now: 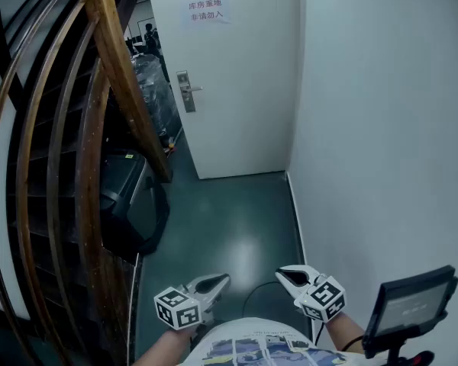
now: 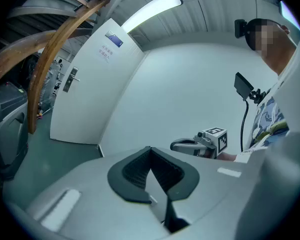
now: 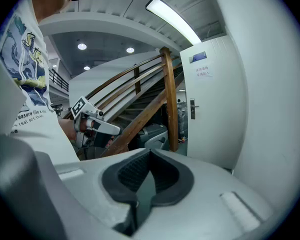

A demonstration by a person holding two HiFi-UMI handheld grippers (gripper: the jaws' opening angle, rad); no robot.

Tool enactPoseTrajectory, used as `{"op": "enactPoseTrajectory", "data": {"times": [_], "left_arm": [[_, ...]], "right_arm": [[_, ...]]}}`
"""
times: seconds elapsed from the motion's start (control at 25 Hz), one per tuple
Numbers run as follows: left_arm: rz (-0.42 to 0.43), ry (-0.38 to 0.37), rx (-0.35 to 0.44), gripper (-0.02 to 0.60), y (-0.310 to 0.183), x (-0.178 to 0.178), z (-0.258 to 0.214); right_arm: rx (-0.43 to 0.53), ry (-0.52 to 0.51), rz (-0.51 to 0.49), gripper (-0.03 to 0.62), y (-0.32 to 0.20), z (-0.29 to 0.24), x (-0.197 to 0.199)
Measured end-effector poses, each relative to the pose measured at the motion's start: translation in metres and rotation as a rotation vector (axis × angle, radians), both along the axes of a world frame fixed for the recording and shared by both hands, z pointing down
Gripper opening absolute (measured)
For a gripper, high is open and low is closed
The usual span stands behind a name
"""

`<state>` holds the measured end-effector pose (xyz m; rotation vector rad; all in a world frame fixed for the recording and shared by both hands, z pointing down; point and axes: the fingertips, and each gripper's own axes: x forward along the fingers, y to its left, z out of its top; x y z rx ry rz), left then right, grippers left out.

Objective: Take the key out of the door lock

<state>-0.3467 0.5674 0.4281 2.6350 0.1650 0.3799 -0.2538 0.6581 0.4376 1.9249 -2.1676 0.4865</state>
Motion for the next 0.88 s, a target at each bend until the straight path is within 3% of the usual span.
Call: {"op": "enactPoseTrajectory", "data": {"times": [0.48,0.72,0.88], "left_arm": [[-0.018,-0.004,0.043,0.006,-0.007,0.003,-0.003],[-0.131,0.034,0.094,0.006,-0.035,-0.002,-0.014],[-0.150,-0.012,0.091,0.008,-0.050,-0.006,-0.010]], "right_arm": [[0.013,0.024,0.001,0.002,-0.004,-0.004,0.002],[0.031,0.083,-0.045,0.017,-0.030,-0.009,0.008],[0.003,0.051,-0.048,0.031,-0.042,-0.005,0.003]]}}
